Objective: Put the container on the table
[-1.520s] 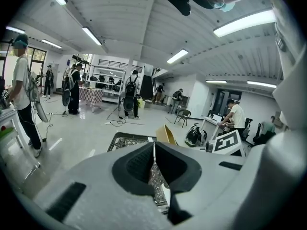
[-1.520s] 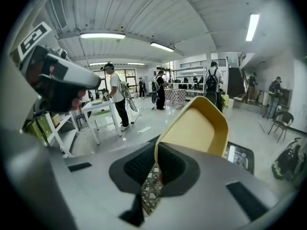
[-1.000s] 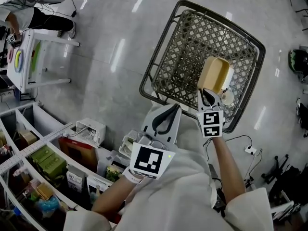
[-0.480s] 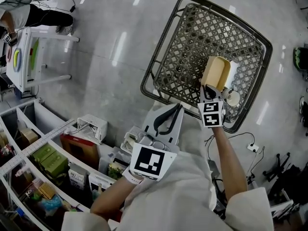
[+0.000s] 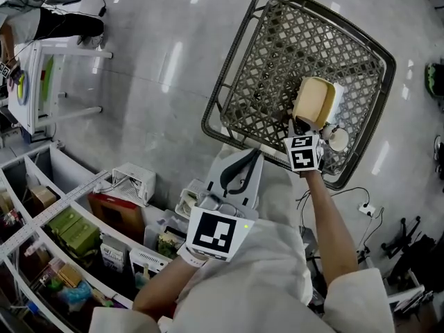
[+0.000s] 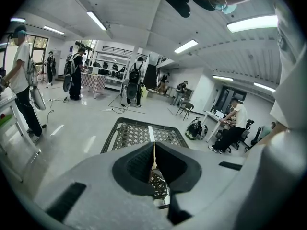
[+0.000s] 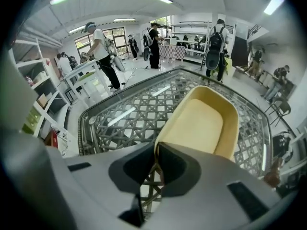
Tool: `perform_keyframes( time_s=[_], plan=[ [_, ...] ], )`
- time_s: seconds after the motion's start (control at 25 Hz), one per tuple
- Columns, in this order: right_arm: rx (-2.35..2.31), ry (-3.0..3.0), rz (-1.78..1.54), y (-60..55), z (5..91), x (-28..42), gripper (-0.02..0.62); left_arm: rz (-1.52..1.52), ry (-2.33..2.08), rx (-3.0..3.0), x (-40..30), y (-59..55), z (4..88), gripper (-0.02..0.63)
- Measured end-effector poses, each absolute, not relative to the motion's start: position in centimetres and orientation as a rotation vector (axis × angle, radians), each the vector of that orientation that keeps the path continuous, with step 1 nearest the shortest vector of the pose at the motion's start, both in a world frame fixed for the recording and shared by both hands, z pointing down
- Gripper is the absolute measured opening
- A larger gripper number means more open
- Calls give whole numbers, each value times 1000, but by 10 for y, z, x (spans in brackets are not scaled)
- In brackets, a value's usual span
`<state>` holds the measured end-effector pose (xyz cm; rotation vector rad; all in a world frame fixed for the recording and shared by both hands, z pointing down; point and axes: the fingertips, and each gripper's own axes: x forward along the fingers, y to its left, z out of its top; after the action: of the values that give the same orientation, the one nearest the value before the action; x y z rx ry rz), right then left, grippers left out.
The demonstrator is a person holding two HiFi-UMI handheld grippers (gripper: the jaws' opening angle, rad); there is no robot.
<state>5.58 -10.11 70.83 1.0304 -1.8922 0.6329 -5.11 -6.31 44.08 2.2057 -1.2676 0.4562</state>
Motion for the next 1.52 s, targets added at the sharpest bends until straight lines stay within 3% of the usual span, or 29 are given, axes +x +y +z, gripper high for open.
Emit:
perform_keyframes(
  time_s=[0.76, 1.52],
  plan=[
    [989, -1997, 688, -96, 708, 50, 64, 430, -1313, 2202, -51, -64, 429, 31],
    [1159, -2187, 566, -100, 587, 68, 21, 447, -1340, 2322, -38, -52, 400, 31]
  ],
)
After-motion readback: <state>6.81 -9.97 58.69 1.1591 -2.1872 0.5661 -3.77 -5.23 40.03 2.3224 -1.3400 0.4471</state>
